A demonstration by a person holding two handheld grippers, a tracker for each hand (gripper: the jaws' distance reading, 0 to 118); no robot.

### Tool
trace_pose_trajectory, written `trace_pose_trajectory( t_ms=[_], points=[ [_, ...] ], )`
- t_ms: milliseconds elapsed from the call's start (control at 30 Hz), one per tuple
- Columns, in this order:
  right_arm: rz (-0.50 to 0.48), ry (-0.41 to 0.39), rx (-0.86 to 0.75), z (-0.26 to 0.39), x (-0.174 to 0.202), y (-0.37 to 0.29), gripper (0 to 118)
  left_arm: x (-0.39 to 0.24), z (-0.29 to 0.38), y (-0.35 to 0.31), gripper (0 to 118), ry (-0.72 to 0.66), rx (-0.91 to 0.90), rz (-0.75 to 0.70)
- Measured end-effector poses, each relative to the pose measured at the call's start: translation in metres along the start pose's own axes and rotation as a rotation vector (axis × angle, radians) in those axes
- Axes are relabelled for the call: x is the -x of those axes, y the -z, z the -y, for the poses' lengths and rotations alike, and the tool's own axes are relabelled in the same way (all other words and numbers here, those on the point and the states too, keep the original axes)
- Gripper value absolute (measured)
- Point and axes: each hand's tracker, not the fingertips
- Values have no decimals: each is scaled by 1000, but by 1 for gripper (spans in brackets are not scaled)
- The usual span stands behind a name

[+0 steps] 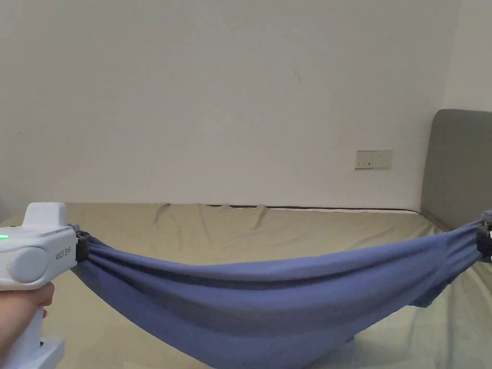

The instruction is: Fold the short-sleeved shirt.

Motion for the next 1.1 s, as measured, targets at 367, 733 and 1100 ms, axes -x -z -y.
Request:
trace_pose_trajectory(
  t_ms=[367,733,1100],
  points=[
    [-104,-23,49,121,-20,-152,5,15,122,-111,2,-87,124,107],
    [-140,34,43,154,-63,-294,5,71,169,-221,2,-149,159,167],
    [-137,-52,329,235,-62,-312,5,85,254,-224,2,-99,370,152]
  ],
)
